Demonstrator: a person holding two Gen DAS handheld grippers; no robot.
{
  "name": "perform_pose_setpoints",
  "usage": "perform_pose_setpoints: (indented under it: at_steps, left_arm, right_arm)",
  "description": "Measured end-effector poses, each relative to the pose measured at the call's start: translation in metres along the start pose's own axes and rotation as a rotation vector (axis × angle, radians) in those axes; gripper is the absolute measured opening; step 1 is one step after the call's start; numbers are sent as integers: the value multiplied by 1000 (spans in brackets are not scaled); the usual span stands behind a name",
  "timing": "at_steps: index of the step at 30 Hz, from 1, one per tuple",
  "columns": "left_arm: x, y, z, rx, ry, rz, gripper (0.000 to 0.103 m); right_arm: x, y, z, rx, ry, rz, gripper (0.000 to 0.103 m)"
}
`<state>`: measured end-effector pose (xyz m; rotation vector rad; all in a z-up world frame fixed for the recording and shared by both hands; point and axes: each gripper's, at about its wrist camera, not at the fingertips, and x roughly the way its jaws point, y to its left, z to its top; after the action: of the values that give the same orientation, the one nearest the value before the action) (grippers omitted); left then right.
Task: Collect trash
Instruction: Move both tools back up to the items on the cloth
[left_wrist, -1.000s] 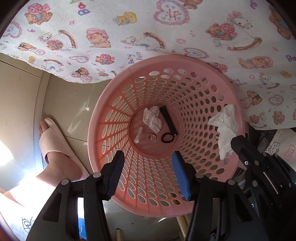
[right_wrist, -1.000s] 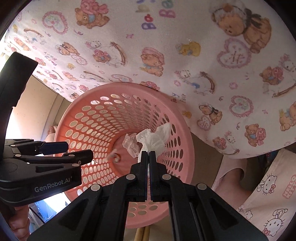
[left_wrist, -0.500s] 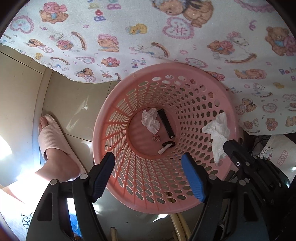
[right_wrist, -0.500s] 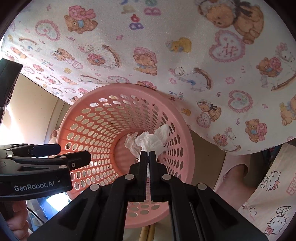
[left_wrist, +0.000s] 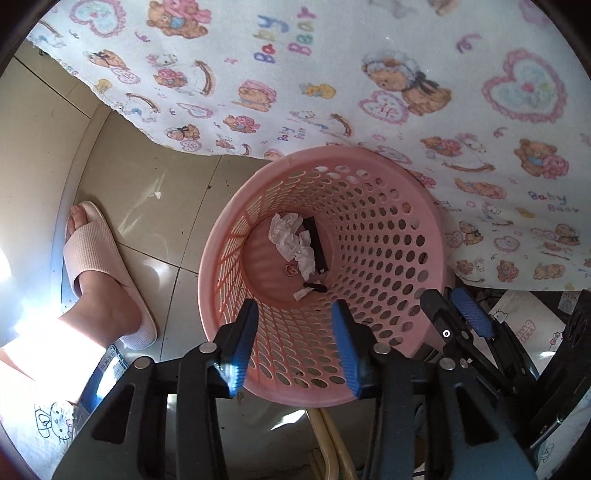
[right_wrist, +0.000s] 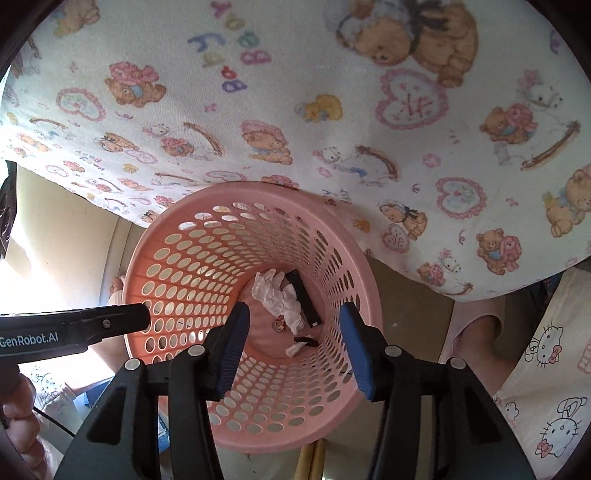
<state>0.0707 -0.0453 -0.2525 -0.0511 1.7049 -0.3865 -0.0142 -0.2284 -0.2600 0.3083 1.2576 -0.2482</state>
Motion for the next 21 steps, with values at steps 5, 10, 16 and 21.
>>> perform_pose_setpoints:
  at_steps: [5,10,16,21]
  left_arm:
    - [-39,-8,-1,24,-144,42,15]
    - [-88,-23,-9,94,-331,95,15]
    - [-136,-24,-13,115,-512,105,15]
    - [-162,-31,-19,131,-650,118,16]
  right_arm:
    - [-32,12,7,-59,-114,-29,53]
    - [-84,29,12,-126,-292,-46,57]
    - [-132,32,13,-113,-423,-17,58]
    - [-158,30,19,-95,-491,0,58]
